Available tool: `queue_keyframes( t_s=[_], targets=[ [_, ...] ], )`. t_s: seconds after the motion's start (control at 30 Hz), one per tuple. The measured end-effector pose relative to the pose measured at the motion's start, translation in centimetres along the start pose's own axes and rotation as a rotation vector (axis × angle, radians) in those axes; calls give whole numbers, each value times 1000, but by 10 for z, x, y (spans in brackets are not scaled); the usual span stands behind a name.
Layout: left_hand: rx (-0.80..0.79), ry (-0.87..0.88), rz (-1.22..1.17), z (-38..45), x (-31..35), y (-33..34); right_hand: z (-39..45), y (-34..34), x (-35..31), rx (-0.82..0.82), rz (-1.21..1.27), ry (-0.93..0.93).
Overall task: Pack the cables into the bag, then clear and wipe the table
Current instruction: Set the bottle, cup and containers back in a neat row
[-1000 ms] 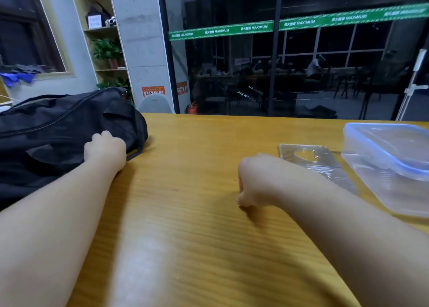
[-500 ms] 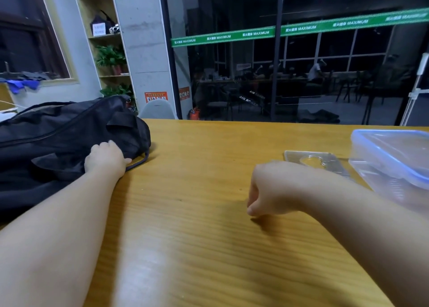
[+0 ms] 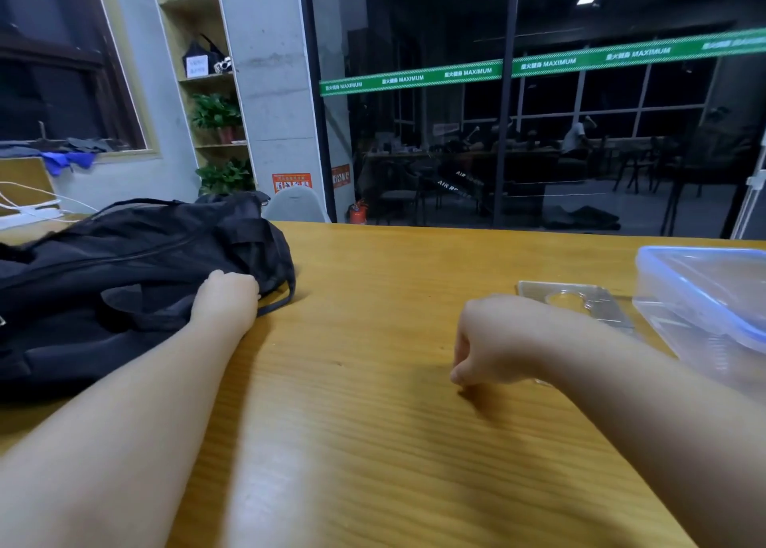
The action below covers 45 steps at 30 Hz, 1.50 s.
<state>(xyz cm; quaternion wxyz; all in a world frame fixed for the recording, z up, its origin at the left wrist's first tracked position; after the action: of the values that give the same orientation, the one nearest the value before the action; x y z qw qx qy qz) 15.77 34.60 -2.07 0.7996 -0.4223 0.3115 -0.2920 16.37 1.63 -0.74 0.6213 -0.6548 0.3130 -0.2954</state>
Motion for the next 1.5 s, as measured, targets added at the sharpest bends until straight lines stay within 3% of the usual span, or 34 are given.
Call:
queue_keyframes(
  t_s=[0.1,0.3,0.57,0.8,1.0,1.1,1.23,1.37,1.5],
  targets=[
    [26,16,-48,-5,1,-16,-1,1,-1,15,-5,2],
    [98,-48,-469,-36,5,-45,2,4,-2,50,-12,4],
    [-2,54,-848,-64,73,-80,-9,4,2,74,37,-18],
    [-69,204,-960,-79,133,-108,-12,8,5,76,96,-61],
    [-133,324,-1015,-94,147,-109,-14,6,10,113,173,-102],
    [-143,436,-995,-100,149,-112,-13,-2,31,192,383,-10],
    [7,578,-984,-100,145,-130,-5,-33,74,503,555,155],
    [196,429,-770,-80,118,-134,12,-52,93,701,659,234],
    [216,110,-570,-62,74,-122,33,-74,81,807,601,197]
  ],
)
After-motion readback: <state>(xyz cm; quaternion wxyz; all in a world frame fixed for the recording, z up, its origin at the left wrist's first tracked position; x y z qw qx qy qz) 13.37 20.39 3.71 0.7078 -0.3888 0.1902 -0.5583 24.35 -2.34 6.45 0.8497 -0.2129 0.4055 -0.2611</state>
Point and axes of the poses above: each hand's wrist, its own z-axis towards the middle knuckle, its own y-axis out of the palm, x = y × z, the point moved 10 cm from there along z, towards the middle knuckle, and after that the axes turned 6 degrees about x, right-handed, at the moved point
